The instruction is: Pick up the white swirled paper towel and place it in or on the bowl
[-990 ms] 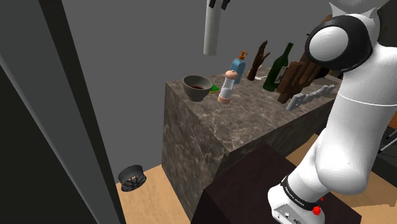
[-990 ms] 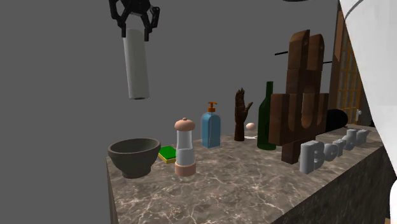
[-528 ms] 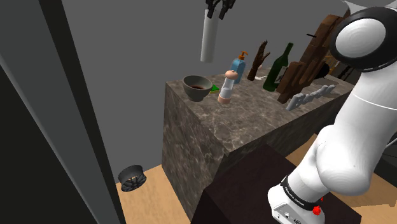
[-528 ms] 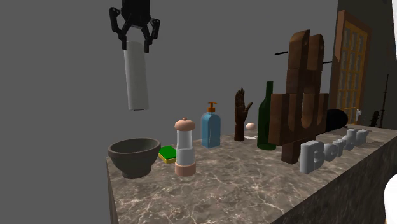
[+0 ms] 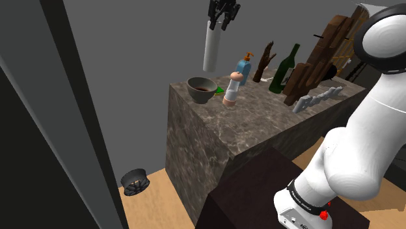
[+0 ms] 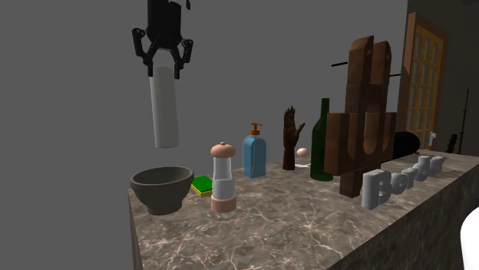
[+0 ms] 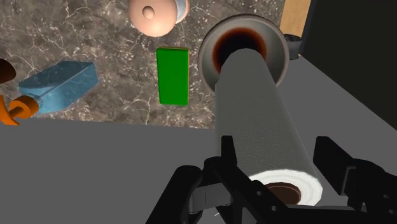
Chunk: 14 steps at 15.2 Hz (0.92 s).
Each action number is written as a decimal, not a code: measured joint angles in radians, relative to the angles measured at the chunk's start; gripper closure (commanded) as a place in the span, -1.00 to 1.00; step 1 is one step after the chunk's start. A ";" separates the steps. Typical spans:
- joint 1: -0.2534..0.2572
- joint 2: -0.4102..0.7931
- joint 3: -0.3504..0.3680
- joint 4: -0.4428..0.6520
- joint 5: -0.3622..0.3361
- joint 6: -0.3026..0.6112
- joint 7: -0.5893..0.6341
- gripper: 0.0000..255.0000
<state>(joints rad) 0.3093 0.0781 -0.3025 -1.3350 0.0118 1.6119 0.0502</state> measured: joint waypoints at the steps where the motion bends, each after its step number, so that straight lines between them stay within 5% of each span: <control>1: 0.001 -0.008 0.000 -0.024 -0.003 0.016 0.001 1.00; 14: 0.011 -0.075 0.008 -0.285 -0.026 0.214 0.017 1.00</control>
<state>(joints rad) 0.3206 0.0036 -0.2946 -1.6204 -0.0141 1.8258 0.0675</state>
